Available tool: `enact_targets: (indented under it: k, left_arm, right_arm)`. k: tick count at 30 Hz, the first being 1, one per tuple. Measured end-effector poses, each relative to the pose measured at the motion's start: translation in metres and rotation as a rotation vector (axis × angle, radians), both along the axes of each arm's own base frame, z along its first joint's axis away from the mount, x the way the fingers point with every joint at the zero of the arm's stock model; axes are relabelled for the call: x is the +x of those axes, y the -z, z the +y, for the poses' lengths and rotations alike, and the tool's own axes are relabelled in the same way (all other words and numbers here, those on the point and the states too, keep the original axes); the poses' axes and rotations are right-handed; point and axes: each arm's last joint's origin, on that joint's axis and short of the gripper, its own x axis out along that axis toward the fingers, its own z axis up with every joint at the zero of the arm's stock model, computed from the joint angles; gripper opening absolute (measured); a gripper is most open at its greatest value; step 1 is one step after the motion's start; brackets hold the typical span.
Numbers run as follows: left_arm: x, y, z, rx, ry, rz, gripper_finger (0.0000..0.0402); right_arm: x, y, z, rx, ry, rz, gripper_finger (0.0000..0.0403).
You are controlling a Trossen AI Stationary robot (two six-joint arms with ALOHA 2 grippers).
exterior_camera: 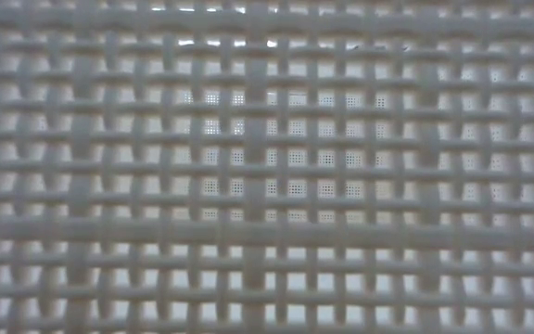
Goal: Pick & place medical supplies in basket/bin
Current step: Put the green bandage into the blue bin
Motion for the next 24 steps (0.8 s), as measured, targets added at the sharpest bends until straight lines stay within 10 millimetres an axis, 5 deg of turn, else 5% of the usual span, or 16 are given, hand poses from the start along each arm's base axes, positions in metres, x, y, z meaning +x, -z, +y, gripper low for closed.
enact_targets:
  k: [16,24]
  left_arm:
    - [0.000,0.000,-0.001,0.004,0.045,0.001,0.0155]
    - [0.000,0.000,-0.002,0.001,0.068,-0.001,0.0155]
  right_arm:
    - [0.004,0.000,0.002,0.042,-0.111,-0.061,0.0207]
    - [0.005,0.000,-0.003,0.013,0.124,-0.121,0.0207]
